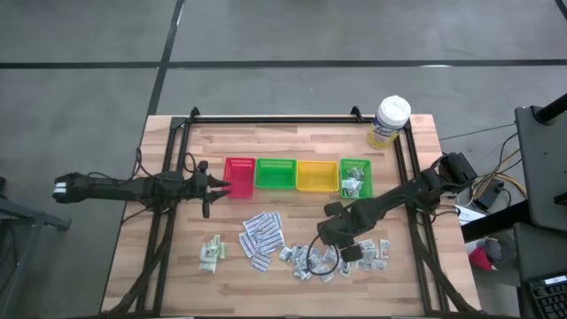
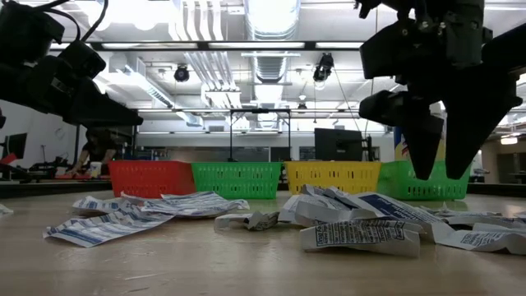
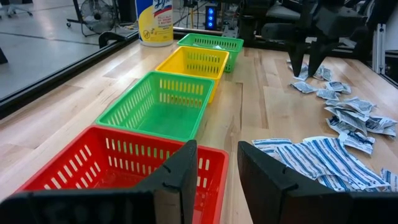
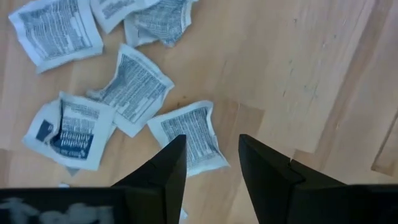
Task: Pick & Place First Aid Supplies
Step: Put the blue alcohol pad into the right green bin
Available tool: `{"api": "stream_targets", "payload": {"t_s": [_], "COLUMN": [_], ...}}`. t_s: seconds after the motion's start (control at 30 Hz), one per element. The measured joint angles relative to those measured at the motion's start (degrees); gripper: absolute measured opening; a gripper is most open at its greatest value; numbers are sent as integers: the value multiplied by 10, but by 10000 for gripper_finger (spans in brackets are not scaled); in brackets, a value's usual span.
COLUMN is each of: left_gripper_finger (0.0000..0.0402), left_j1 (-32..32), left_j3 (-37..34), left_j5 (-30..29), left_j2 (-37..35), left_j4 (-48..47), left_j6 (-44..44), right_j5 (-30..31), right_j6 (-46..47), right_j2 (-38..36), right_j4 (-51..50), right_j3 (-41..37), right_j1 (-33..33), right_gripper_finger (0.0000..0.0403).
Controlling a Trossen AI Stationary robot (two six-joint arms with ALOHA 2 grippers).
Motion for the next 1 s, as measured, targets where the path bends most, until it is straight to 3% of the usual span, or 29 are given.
{"api": "stream_targets", "payload": {"t_s": [0.43,0.73,1.0], "left_gripper_finger": [113,113,113], "left_j1": [0,0,0], "left_j3": [0,0,0], "left_j5": [0,0,0], "left_j2": [0,0,0], "left_j4": [0,0,0], "left_j6": [0,0,0], "right_j5": [1,1,2], "right_j6": [10,7,10], "right_j2": [1,64,61], "right_j4": [26,39,41], "right_j3": [-21,-18,-20], "right_j1": [0,0,0], "right_gripper_finger": [144,148,128]}}
